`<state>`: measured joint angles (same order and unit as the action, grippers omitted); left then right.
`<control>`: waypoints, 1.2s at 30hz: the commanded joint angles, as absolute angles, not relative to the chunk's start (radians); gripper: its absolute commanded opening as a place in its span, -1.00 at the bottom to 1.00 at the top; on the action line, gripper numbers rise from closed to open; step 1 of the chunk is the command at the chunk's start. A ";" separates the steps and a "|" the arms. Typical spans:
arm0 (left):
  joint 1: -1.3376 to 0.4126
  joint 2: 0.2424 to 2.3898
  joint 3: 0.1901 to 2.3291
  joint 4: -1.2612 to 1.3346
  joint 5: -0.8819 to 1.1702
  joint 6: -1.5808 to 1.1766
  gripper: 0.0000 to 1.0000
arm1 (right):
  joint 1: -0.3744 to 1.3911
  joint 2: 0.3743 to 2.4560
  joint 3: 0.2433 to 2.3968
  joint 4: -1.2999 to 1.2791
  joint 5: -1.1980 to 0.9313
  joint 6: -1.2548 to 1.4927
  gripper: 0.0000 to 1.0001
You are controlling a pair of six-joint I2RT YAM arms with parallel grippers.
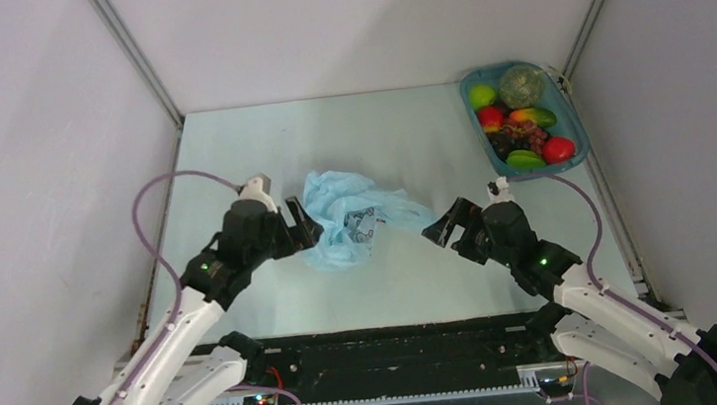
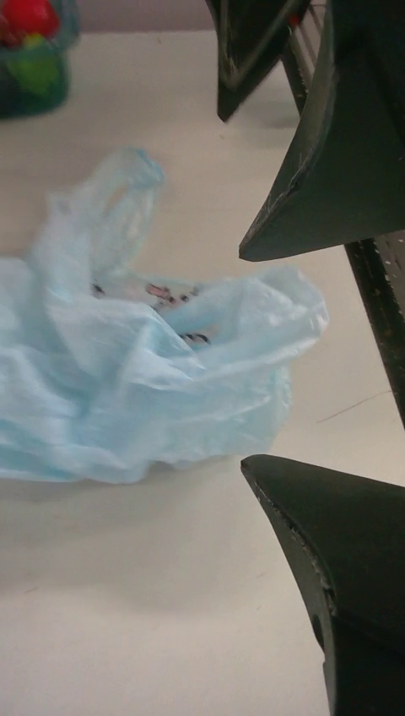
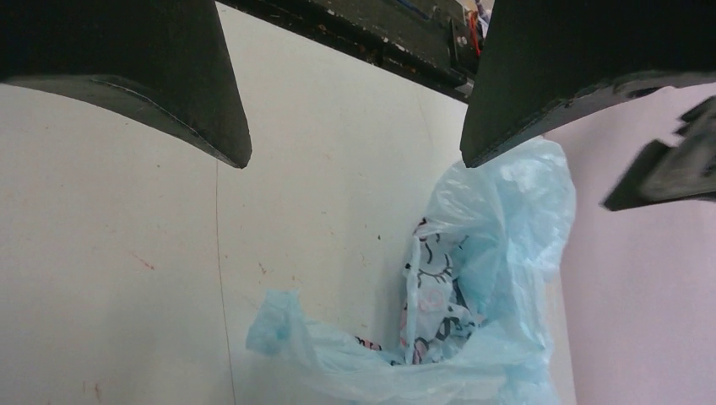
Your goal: Place the fake fruits into the plastic bag and tie a complex knot
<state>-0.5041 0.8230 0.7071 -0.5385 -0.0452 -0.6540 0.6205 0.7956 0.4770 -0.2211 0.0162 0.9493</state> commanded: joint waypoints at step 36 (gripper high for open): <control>-0.794 1.648 1.260 -0.610 -0.544 -0.265 0.25 | 0.615 0.883 0.521 -0.149 0.070 1.037 0.92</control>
<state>-0.7879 1.6604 1.2308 -0.6205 -0.5282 -0.2783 0.6151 0.8680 0.4774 -0.1967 0.0635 1.0214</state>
